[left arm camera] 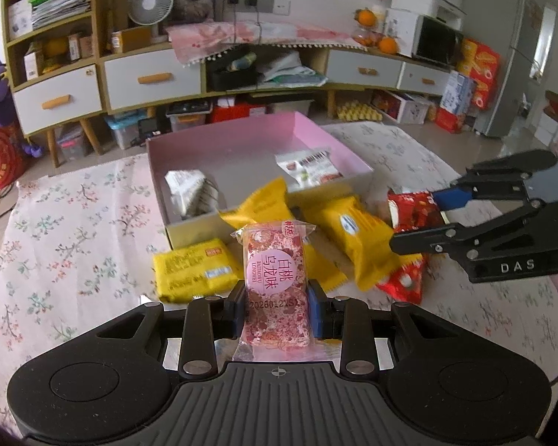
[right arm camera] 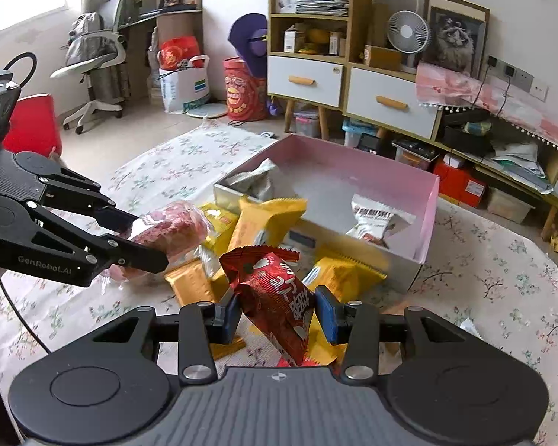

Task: Organize snacks
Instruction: 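Carry the pink bar and red bag into the pink box and release both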

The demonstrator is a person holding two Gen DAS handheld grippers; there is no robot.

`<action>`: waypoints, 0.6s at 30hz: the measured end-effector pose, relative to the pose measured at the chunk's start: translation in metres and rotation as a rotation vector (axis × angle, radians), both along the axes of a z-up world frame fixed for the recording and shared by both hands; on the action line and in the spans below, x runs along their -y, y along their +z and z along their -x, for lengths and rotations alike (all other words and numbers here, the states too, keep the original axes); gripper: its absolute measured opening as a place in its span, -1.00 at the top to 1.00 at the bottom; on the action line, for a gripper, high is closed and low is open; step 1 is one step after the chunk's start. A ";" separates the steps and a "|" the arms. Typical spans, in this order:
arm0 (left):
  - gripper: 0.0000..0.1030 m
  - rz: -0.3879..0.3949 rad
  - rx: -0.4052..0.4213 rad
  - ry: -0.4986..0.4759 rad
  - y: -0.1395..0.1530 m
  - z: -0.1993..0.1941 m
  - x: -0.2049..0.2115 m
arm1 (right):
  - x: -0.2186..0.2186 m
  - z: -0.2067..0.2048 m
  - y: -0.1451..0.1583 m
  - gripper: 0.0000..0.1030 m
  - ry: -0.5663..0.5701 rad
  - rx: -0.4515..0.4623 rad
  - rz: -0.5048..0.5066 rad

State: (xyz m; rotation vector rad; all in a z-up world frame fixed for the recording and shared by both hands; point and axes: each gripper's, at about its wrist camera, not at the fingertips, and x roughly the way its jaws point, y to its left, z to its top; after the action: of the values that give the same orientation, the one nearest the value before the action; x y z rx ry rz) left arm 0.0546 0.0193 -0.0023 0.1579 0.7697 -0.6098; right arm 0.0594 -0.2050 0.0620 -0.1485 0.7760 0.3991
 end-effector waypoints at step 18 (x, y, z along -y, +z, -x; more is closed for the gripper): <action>0.43 0.020 0.043 0.133 0.006 -0.057 0.026 | 0.011 -0.057 -0.002 0.55 -0.140 0.020 -0.051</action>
State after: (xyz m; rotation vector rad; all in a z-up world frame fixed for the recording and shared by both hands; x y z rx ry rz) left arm 0.1112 -0.0071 0.0039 0.1005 0.7265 -0.4862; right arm 0.1160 -0.2157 0.0595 -0.0503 0.7513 0.2841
